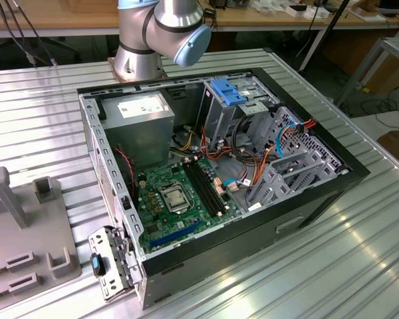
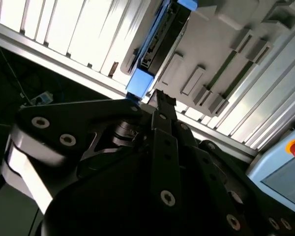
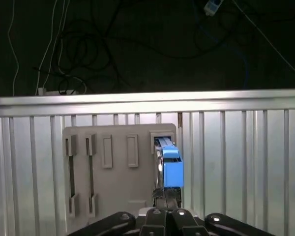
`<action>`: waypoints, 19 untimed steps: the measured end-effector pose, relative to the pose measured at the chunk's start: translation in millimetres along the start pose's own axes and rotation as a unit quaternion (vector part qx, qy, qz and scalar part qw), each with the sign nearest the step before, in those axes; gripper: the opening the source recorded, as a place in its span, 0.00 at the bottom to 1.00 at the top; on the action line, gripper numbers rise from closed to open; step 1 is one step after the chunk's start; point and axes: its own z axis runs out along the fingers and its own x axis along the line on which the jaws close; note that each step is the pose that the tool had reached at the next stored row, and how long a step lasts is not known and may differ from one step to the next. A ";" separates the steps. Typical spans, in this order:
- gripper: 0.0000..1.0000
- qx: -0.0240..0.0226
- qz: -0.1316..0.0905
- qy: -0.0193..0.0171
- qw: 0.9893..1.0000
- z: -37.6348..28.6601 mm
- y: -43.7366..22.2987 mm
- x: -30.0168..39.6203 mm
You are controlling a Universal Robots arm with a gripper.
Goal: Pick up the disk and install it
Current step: 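Pick up the disk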
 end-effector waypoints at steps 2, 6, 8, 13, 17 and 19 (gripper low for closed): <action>0.11 0.000 0.000 0.000 1.000 3.9 0.2 -1.5; 0.36 0.000 0.000 0.000 1.000 14.3 1.3 -2.6; 0.48 0.000 -0.002 0.000 1.000 17.0 3.0 -2.7; 0.66 0.000 -0.009 -0.002 1.000 28.8 4.6 -2.9; 0.66 0.000 -0.017 -0.012 1.000 37.3 6.6 -2.9; 0.66 0.000 -0.017 -0.012 1.000 41.3 7.6 -2.9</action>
